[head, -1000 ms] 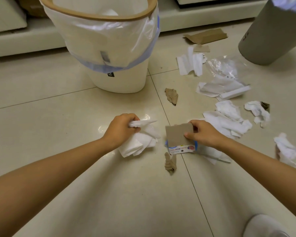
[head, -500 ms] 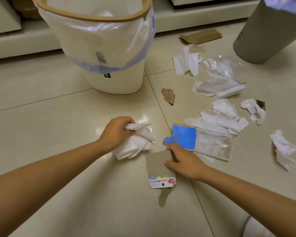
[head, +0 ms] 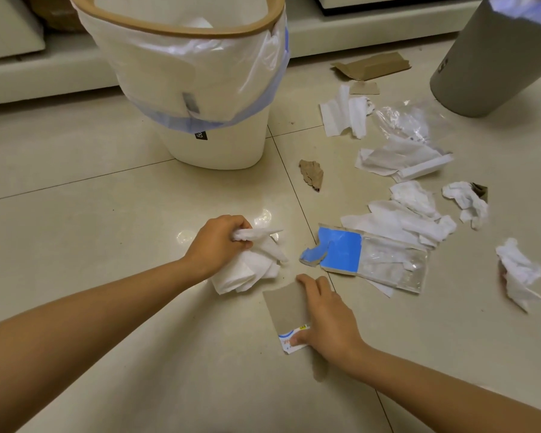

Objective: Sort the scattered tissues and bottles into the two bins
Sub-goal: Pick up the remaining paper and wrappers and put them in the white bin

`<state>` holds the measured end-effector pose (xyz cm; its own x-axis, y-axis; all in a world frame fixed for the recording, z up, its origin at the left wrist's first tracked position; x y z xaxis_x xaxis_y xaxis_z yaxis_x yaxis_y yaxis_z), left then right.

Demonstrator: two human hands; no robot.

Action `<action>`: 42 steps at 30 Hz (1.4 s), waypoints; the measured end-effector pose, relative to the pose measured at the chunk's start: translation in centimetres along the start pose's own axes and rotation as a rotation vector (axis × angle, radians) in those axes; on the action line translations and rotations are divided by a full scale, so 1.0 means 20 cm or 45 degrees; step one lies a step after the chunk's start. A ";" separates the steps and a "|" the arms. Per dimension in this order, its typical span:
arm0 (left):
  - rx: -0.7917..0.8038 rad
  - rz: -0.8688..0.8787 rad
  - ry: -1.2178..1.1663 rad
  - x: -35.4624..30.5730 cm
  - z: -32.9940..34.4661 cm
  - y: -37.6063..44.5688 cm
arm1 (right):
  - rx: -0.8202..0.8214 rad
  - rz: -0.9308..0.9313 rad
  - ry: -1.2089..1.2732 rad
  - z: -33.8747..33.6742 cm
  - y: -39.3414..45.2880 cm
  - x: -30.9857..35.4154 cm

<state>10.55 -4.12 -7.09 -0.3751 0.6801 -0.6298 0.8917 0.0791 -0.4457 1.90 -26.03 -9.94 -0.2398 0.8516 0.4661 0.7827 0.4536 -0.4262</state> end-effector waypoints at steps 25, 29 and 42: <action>0.014 -0.278 -0.540 -0.07 -0.03 0.06 | -0.294 0.134 0.232 -0.49 0.33 -0.39; 0.013 -0.252 -0.529 -0.11 -0.02 0.05 | -0.352 0.095 0.320 -0.53 0.32 -0.37; -0.256 -0.176 -0.718 -0.22 -0.41 -0.02 | -0.513 -0.284 0.669 -1.03 0.43 0.08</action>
<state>13.91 -1.26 1.13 -0.5180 0.1680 -0.8388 0.8349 0.3125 -0.4530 20.15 -26.19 3.08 -0.1896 0.4638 0.8654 0.9236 0.3835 -0.0032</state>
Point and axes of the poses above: each hand's wrist, its own y-axis towards the middle knuckle, its own z-axis out of the palm, x = y × z, the point moved 4 cm from there along y, towards the middle knuckle, and after that the axes turned 13 degrees about -z, right-handed, at the moved point
